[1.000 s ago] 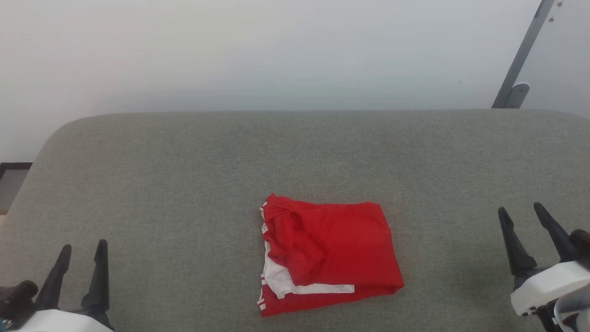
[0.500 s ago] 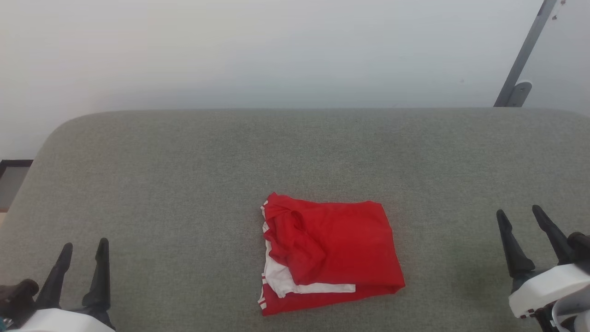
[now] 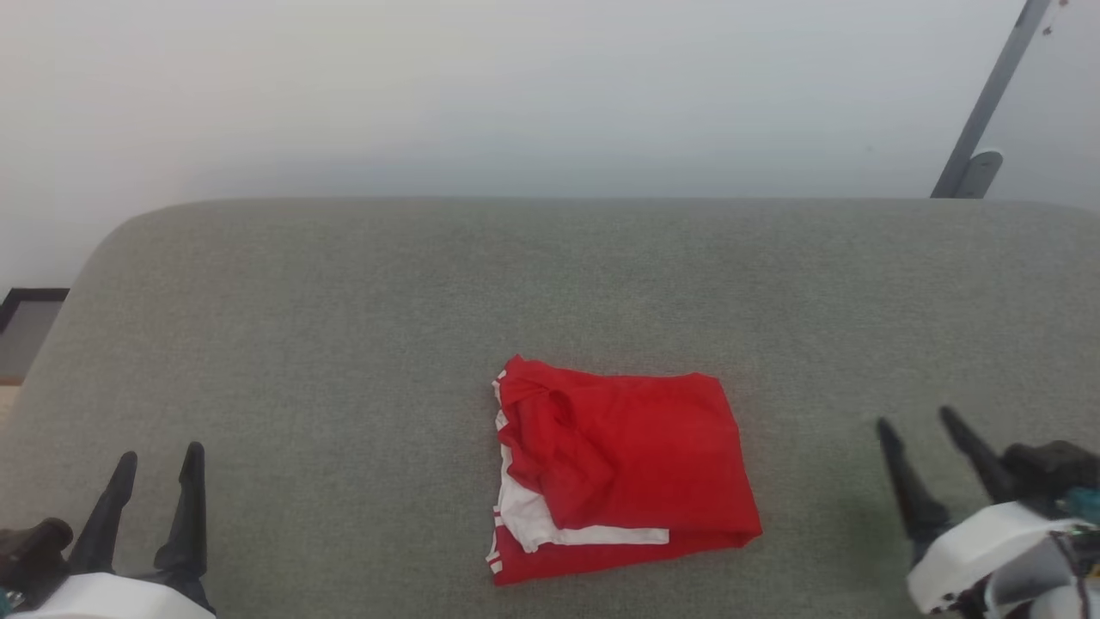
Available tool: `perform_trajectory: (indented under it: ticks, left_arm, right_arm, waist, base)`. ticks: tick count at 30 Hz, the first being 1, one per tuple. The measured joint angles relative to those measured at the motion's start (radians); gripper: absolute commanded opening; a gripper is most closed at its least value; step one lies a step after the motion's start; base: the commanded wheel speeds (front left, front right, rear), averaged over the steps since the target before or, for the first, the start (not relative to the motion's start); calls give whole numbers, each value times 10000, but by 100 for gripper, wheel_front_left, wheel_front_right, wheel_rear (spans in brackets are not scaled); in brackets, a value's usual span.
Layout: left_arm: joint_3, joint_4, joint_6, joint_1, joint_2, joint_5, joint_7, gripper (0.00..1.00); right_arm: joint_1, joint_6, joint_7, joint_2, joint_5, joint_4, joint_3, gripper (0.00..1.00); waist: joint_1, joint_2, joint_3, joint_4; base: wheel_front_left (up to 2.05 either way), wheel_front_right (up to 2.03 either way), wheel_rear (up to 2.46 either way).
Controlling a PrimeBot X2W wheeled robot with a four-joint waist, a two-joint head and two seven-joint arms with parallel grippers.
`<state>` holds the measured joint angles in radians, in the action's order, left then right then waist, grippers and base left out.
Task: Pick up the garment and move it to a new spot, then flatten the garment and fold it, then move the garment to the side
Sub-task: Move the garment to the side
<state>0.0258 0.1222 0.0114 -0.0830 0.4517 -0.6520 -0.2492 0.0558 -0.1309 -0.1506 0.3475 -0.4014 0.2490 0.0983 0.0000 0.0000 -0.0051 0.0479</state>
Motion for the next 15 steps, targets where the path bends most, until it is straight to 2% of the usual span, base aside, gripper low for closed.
perform_trajectory:
  ticks: [7,15]
  left_arm:
    - [79,-33,-23,12,-33,-88,27,100]
    - [290,73,36,118,-186,-94,25,100]
  right_arm:
    - [358,0,1162,42,-734,-71,1277,100]
    - [1119,-2,2489,357,-1258,224,2084,100]
  waist:
    - [0,0,201,351]
    - [0,0,510,924]
  base:
    - [0,0,0]
    - [0,0,0]
